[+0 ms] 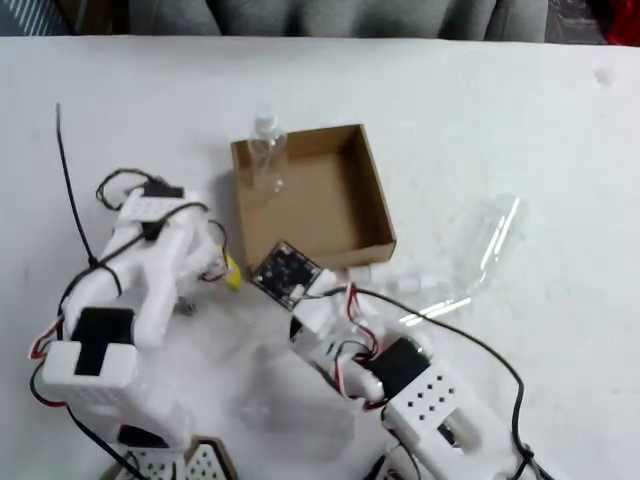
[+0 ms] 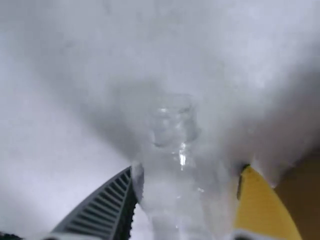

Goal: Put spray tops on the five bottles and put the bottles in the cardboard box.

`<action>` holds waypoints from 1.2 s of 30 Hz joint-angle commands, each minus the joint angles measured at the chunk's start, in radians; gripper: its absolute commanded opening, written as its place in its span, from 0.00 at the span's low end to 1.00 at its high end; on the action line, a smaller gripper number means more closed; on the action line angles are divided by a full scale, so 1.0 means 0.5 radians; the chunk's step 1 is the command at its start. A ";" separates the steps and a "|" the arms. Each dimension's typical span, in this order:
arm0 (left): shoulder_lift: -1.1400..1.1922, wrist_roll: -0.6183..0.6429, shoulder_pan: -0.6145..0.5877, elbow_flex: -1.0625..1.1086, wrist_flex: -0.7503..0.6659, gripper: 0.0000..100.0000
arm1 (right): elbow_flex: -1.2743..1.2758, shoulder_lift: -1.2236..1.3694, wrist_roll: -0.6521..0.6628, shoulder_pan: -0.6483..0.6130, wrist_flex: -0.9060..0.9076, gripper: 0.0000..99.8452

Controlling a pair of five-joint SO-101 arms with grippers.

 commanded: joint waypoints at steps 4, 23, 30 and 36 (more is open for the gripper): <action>0.011 -0.239 -0.164 -0.132 -0.089 0.05 | -0.018 -0.038 0.000 0.023 -0.002 0.02; 0.029 -1.571 -0.342 -0.341 -0.126 0.14 | -0.064 0.020 0.000 0.238 0.002 0.02; 0.029 -1.366 -0.345 -0.353 -0.071 0.33 | -0.064 0.026 0.012 0.232 -0.002 0.02; 0.014 -1.258 -0.367 -0.359 -0.071 0.33 | -0.068 0.026 0.015 0.232 -0.002 0.02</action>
